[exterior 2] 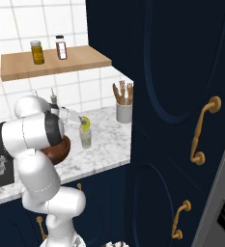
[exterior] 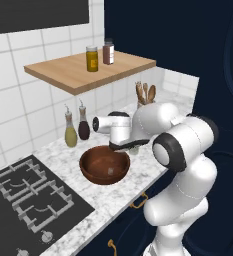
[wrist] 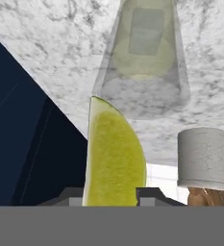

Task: Grab a lemon wedge from the fridge and one ice cube from the ice bowl, and put them in the glass of lemonade.

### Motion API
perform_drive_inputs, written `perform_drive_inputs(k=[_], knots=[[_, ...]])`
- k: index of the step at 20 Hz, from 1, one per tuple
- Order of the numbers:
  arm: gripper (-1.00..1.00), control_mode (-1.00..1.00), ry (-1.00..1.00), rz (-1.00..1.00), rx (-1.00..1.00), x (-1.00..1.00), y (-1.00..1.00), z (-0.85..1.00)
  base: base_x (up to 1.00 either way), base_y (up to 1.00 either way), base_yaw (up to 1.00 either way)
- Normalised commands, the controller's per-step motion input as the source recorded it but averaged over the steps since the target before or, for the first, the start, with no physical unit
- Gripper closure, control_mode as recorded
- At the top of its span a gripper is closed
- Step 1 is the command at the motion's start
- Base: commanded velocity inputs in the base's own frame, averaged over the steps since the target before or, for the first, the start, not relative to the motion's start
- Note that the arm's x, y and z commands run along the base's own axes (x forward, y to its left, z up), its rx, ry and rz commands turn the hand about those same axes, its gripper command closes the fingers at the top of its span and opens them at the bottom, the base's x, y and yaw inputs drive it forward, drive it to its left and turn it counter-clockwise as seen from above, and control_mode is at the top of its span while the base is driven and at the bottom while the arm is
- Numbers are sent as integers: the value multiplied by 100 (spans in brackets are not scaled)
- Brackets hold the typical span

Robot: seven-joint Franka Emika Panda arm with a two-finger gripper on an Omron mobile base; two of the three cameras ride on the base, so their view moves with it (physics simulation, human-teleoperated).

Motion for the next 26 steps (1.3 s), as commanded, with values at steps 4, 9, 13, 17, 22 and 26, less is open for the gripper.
perform_drive_inputs(k=[4,9,13,17,22,26], knots=[[100,-100,1,-4,0,-2,-4,-1,0,0,0],[100,-100,2,-1,0,29,-1,-9,0,0,0],[100,-100,4,-2,-4,8,6,-28,0,0,0],[100,-100,1,-5,-8,0,22,-25,0,0,0],[100,-100,0,-8,-4,1,26,-1,0,0,0],[100,-100,0,-9,-3,0,14,0,0,0,0]])
